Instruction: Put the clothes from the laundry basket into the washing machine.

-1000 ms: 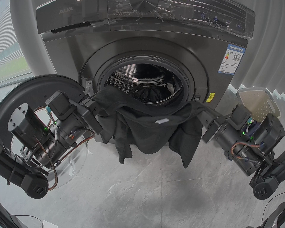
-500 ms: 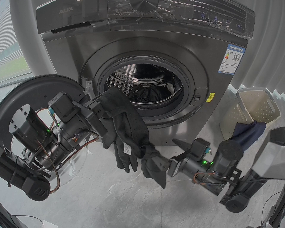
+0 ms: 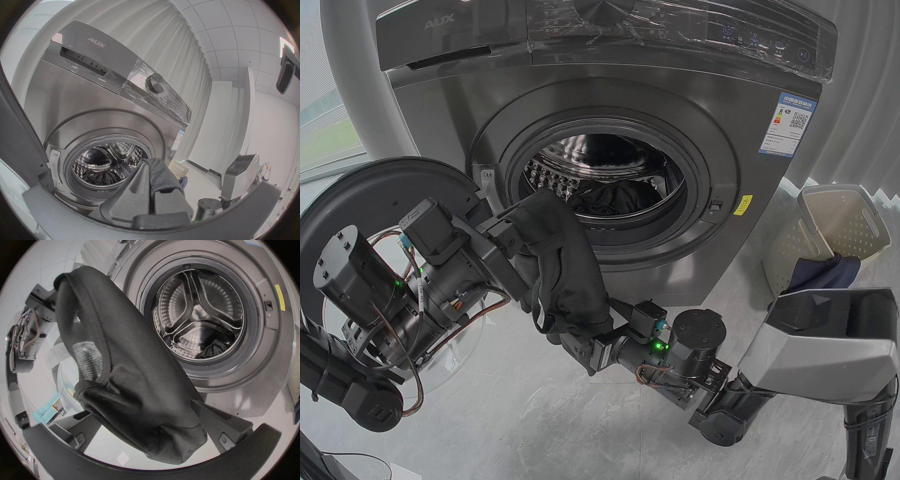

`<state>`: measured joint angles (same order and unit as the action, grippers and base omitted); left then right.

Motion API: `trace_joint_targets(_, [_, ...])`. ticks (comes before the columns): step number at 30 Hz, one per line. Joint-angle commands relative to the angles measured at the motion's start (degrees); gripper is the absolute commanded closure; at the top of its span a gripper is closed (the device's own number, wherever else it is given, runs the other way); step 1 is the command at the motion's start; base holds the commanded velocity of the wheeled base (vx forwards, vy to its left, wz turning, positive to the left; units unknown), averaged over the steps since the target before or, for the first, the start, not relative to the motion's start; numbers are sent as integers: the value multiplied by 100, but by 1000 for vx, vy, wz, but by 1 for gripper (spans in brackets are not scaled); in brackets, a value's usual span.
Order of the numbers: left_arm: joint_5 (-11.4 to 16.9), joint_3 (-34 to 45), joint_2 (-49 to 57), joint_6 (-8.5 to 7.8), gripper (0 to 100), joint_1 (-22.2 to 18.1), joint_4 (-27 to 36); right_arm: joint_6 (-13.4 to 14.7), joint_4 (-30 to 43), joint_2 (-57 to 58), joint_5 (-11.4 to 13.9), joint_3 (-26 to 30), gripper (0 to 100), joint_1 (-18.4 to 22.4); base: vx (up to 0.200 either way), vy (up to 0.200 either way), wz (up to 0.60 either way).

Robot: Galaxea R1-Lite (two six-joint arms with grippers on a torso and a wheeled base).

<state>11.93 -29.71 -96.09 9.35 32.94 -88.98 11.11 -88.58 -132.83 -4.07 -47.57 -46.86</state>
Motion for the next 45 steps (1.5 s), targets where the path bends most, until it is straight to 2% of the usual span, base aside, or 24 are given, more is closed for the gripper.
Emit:
trace_joint_targets(1, [-7, 167, 90, -12, 100, 178, -23, -82, 16, -604, 29, -666, 0, 221, 0, 0, 0])
trace_joint_targets(8, [2, 132, 160, 5, 100, 195, -23, -276, 16, -929, 82, -1167, 0, 529, 0, 0, 0])
trace_joint_targets(11, [2, 123, 152, 41, 100, 195, -23, -276, 16, -999, 91, -1352, 0, 626, 0, 0, 0])
trace_joint_targets(25, [-16, 141, 152, 14, 100, 195, -23, -258, 51, -1158, 64, -1949, 0, 722, 0, 0, 0])
trace_joint_targets(26, [-16, 141, 152, 23, 100, 187, -23, -258, 51, -1184, 47, -1976, 100, 731, 0, 0, 0])
trace_joint_targets(35, [-51, 97, 55, 58, 100, -147, -5, -232, 16, -1035, 47, -1923, 100, 898, 0, 0, 0])
trace_joint_targets(41, [-68, 150, -332, 23, 100, -807, -5, -240, 25, -577, 3, -1659, 100, 1144, 0, 0, 0])
trace_joint_targets(45, [-68, 360, -552, -3, 100, -912, -5, -214, 25, -340, -6, -1580, 100, 1214, 0, 0, 0])
